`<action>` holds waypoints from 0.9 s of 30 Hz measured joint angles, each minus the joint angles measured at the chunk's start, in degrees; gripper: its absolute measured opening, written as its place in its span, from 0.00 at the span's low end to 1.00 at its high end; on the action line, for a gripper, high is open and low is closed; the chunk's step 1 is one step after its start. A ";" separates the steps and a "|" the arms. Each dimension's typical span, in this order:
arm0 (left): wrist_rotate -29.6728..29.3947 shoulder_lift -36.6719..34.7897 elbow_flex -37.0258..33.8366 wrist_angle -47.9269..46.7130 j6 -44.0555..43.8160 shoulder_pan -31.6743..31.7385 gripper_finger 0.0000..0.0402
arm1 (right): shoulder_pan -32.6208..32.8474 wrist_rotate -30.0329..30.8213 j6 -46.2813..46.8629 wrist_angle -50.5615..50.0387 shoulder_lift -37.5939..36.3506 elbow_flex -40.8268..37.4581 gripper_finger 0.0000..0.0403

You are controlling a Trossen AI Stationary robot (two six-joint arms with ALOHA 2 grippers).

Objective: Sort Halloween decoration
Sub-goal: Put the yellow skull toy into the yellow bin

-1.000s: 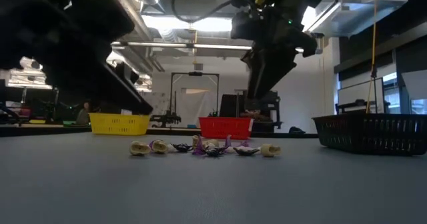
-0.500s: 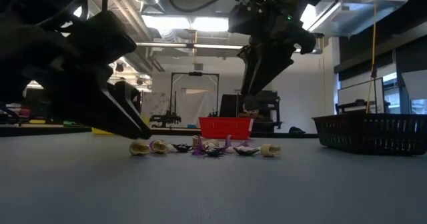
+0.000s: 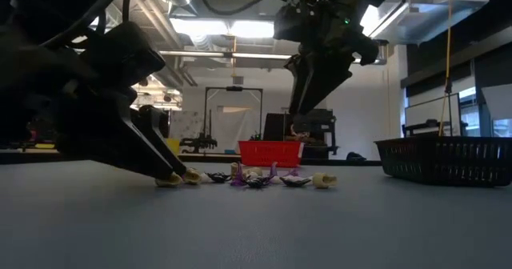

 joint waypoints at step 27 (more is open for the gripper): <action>-1.52 0.15 -0.13 -0.86 -0.07 -1.34 0.33 | 0.00 0.07 0.00 -0.17 0.00 0.00 0.40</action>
